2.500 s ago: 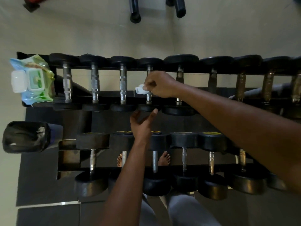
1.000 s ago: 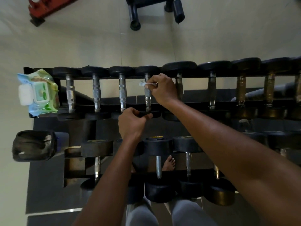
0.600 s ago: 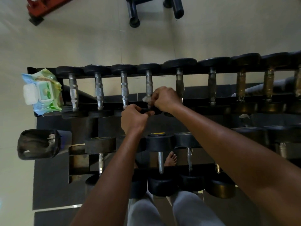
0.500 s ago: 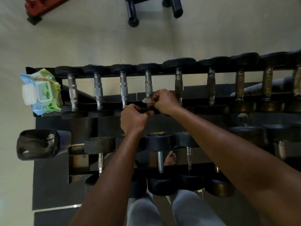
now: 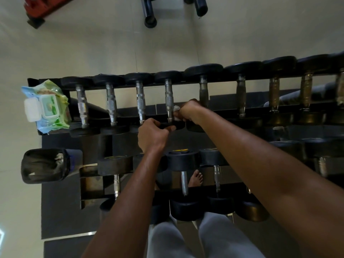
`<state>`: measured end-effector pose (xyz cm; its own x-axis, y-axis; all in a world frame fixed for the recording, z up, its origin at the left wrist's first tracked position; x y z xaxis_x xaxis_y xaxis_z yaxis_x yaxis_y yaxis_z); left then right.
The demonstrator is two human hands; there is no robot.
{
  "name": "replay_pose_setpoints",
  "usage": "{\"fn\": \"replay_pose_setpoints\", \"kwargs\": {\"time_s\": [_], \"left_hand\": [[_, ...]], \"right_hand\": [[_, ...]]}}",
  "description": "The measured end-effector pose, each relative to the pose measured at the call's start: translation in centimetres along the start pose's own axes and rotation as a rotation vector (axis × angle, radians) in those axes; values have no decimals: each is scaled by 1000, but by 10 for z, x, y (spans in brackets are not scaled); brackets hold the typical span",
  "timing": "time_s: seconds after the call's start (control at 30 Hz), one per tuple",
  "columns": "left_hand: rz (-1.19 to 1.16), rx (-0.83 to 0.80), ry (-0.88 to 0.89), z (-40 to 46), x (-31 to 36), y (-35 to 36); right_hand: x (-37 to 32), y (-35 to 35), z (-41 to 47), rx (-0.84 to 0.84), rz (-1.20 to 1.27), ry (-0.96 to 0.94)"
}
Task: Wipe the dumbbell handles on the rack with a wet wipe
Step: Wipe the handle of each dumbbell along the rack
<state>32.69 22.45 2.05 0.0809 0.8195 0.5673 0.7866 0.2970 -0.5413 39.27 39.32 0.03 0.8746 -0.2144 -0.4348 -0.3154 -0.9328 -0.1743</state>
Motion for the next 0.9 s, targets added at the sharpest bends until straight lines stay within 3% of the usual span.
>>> {"fn": "replay_pose_setpoints", "kwargs": {"time_s": [0.23, 0.5, 0.67, 0.77, 0.9], "left_hand": [[-11, 13, -16, 1, -1, 2], [-8, 25, -15, 3, -3, 3], [-24, 24, -9, 0, -5, 5], [-34, 19, -5, -1, -5, 6], [-50, 28, 4, -4, -6, 6]], "right_hand": [[-5, 1, -3, 60, 115, 36], [-33, -4, 1, 104, 474, -5], [-50, -12, 4, 126, 578, -84], [-50, -16, 3, 192, 476, -133], [-44, -19, -7, 400, 21, -495]]}}
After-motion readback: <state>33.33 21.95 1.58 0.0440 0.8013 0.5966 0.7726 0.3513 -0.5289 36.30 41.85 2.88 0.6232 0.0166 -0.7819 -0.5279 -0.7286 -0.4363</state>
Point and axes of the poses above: each hand's wrist, its own z-axis towards the middle knuckle, its own y-axis out of the palm, x = y × z, the point moved 3 cm from there along z, towards the middle knuckle, and after that the axes turned 15 degrees about -x, right-handed, at the moved point
